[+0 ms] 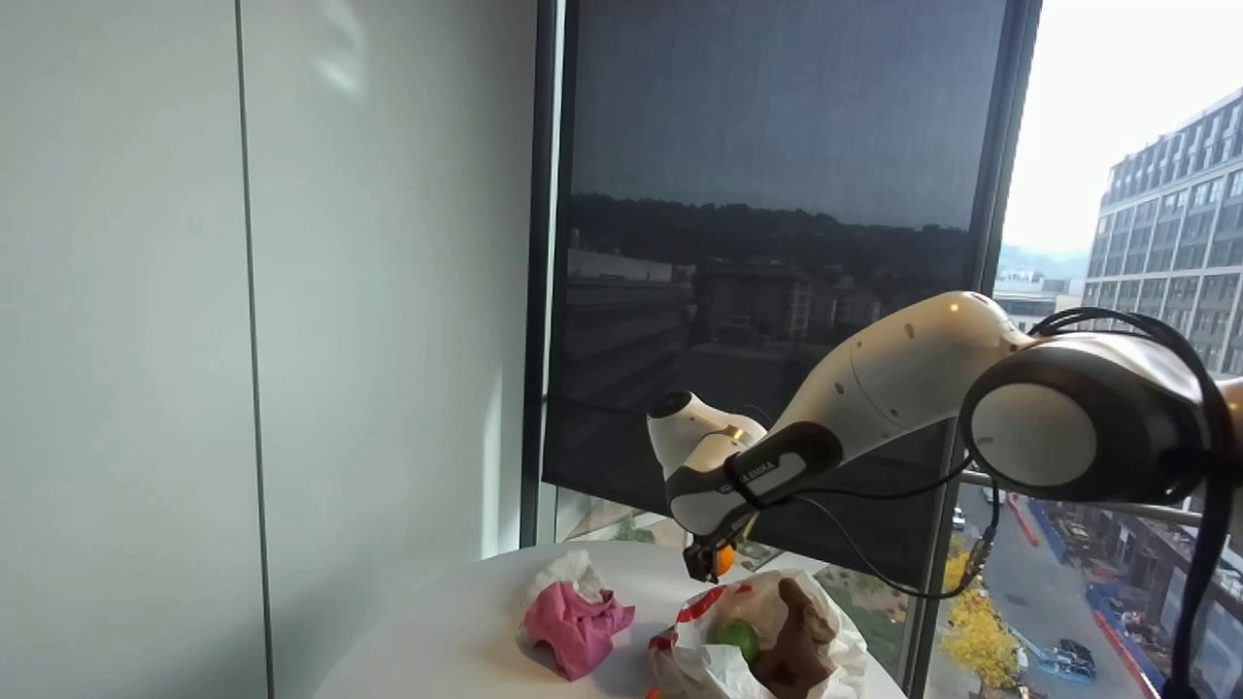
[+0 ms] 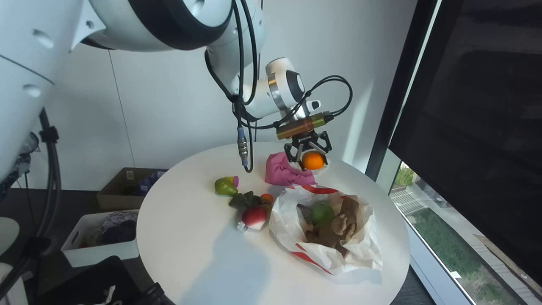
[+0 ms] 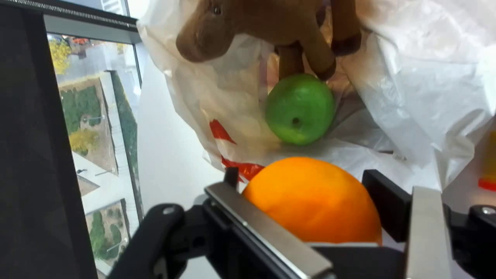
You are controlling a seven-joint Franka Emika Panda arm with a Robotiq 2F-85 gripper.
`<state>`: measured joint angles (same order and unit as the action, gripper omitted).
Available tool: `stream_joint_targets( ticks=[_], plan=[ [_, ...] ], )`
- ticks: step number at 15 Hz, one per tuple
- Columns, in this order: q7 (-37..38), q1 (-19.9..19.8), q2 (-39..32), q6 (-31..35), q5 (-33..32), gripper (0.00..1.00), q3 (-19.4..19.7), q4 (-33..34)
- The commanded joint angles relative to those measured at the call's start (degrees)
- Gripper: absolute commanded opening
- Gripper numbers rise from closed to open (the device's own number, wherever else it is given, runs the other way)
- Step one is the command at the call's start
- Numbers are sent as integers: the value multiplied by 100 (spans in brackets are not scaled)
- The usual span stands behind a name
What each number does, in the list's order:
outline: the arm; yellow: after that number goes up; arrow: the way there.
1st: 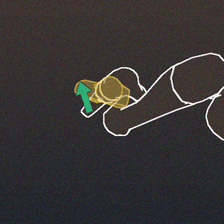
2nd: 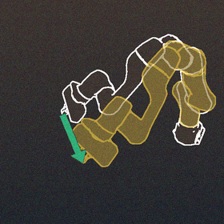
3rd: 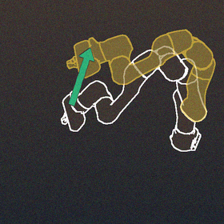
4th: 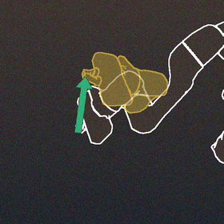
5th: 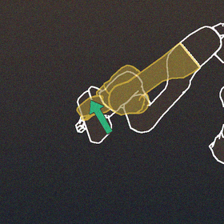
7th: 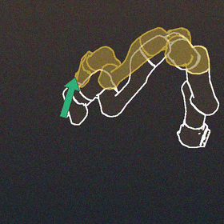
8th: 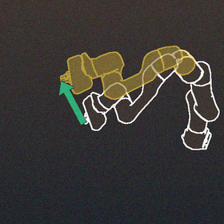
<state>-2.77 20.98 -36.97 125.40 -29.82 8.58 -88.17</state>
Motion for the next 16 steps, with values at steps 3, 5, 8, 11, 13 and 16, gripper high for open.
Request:
stream_joint_targets(
  ticks=[3,5,8,11,13,16],
  plan=[
    [328,-317,533,-886,-230,55,-327,-1082],
    [392,-479,419,-649,-272,55,-391,-1291],
    [353,-684,189,-318,-473,55,-419,-1465],
    [301,-877,-64,61,-566,55,-451,-1472],
    [293,-926,-217,437,-692,55,-433,-1436],
    [340,-903,-376,974,-1030,55,-364,-1368]
  ],
)
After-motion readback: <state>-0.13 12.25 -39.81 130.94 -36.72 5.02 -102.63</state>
